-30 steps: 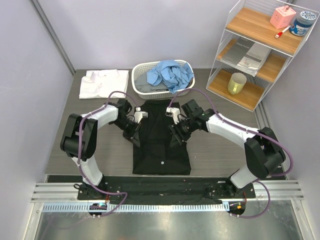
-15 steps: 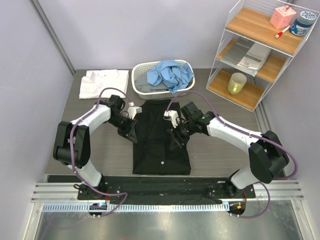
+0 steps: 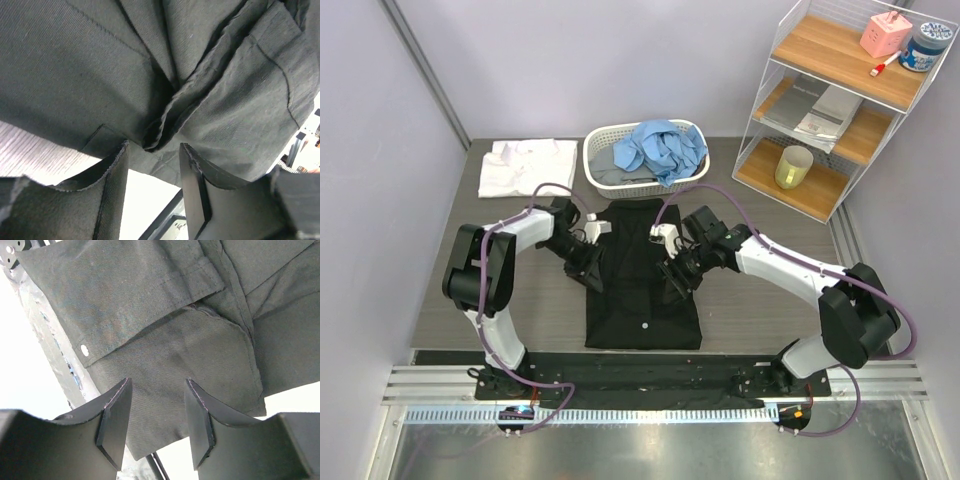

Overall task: Fold and stack the long sleeve shirts
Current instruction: Fold the shirt

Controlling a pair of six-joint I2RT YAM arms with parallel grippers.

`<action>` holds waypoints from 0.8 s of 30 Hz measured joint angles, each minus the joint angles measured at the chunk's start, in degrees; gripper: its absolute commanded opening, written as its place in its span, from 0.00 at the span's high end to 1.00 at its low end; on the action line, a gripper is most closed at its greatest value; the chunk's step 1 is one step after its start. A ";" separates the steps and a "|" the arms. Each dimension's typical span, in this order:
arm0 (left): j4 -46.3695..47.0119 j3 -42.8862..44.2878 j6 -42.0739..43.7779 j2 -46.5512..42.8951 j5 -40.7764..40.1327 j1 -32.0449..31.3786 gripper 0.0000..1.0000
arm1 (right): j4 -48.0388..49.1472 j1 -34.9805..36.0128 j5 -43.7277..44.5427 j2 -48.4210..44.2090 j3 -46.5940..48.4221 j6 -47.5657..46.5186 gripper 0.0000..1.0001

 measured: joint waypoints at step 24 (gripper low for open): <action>-9.33 5.68 0.68 -4.26 -4.76 1.09 1.00 | 0.66 11.32 4.61 0.22 0.61 -4.81 0.54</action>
